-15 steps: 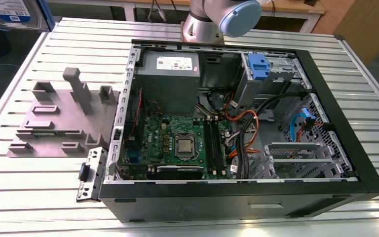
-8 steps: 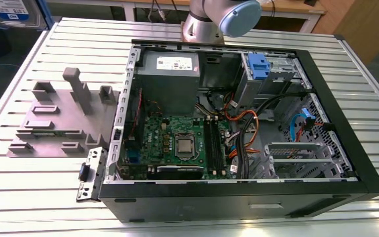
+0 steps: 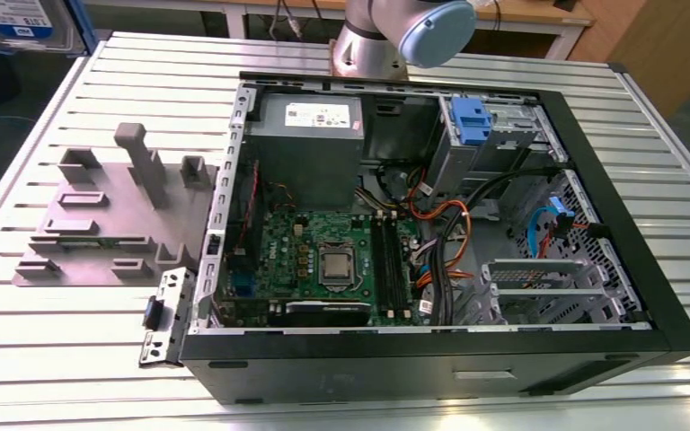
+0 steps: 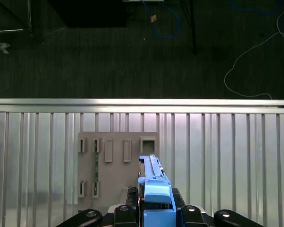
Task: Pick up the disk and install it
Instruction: 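Pick up the disk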
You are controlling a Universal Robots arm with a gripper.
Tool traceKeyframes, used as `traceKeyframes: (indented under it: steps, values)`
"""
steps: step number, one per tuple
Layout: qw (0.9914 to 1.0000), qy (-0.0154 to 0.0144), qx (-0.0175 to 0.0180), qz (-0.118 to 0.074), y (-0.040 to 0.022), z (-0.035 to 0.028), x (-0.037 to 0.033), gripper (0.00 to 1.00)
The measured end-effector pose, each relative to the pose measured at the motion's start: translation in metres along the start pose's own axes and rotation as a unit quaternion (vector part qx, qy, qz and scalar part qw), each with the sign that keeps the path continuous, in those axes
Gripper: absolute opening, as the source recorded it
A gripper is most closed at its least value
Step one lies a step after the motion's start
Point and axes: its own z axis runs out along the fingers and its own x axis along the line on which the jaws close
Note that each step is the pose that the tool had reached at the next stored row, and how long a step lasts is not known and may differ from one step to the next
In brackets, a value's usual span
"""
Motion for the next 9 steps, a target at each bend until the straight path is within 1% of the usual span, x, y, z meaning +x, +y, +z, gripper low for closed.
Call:
traceKeyframes:
  steps: [9]
  values:
    - [1.00000,0.0000,0.0000,0.000,-0.0094,-0.0003,-0.0001,0.37]
